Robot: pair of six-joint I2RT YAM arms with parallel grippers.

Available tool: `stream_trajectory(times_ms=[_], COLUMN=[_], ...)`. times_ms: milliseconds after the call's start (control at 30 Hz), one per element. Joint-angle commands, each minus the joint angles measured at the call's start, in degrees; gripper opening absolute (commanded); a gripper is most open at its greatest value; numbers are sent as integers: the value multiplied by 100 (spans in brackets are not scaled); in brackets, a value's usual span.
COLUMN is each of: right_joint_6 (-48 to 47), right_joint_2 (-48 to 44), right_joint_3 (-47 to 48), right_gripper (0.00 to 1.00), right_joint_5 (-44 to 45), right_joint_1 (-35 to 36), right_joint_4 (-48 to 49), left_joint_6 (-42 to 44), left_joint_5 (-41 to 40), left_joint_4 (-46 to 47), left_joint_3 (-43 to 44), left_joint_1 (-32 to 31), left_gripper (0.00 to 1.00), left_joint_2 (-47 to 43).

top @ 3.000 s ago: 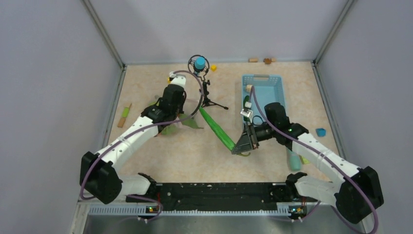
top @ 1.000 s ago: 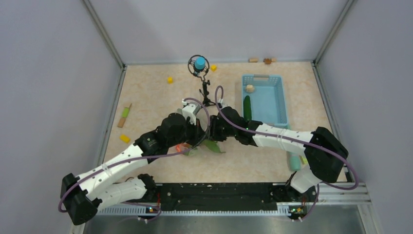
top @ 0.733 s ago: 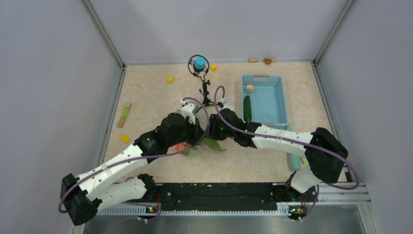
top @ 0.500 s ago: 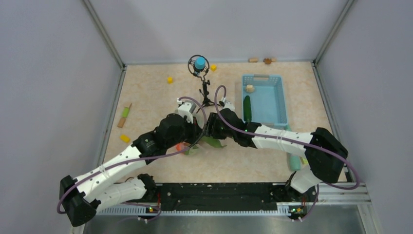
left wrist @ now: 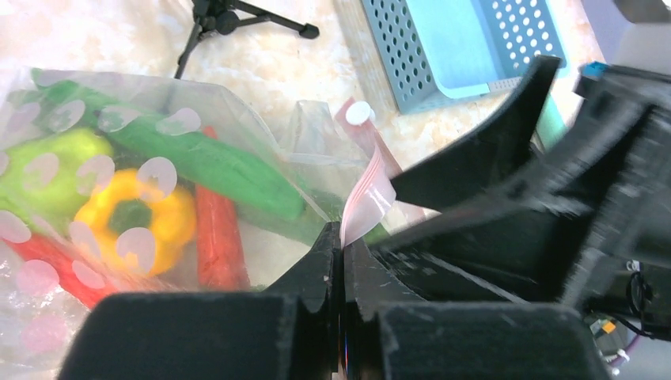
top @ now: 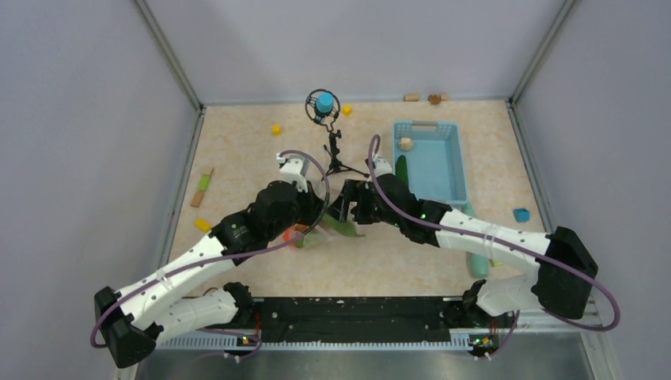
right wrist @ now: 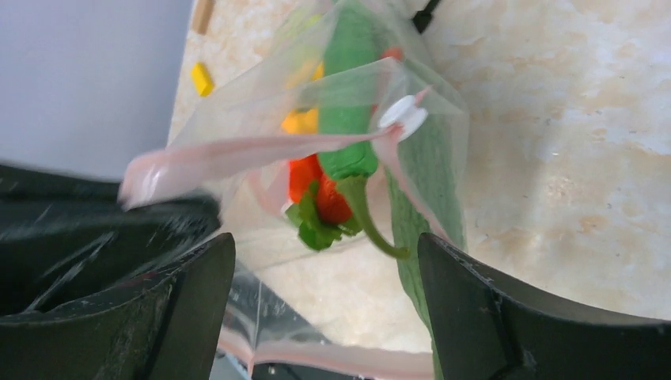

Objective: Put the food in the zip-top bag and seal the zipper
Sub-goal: Place the fake vegetable in the zipper food storage bag.

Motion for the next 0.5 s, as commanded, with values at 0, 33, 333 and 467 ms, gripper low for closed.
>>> stream_trajectory(times_ms=[0,33,333,467], right_joint_6=[-413,-458,-1382,-1641], right_joint_2=[-664,-822,-1996,-2049], right_joint_3=[-179,-256,-209,-26], right_gripper=[84,84,99,99], right_joint_5=[-473,-429,1002,1287], right_joint_1=[72,78,35,-374], right_joint_4=[86,66,-964,-1317], left_joint_6=[98,103,159,240], left_joint_5=[-455,-513,-665,-664], left_joint_4=[59,35,1,36], left_joint_3=[310,326,288,288], left_joint_1=[-31,-31,-31,-31], left_gripper=[0,0,0,0], left_joint_2=[-117,-125,-124,-79])
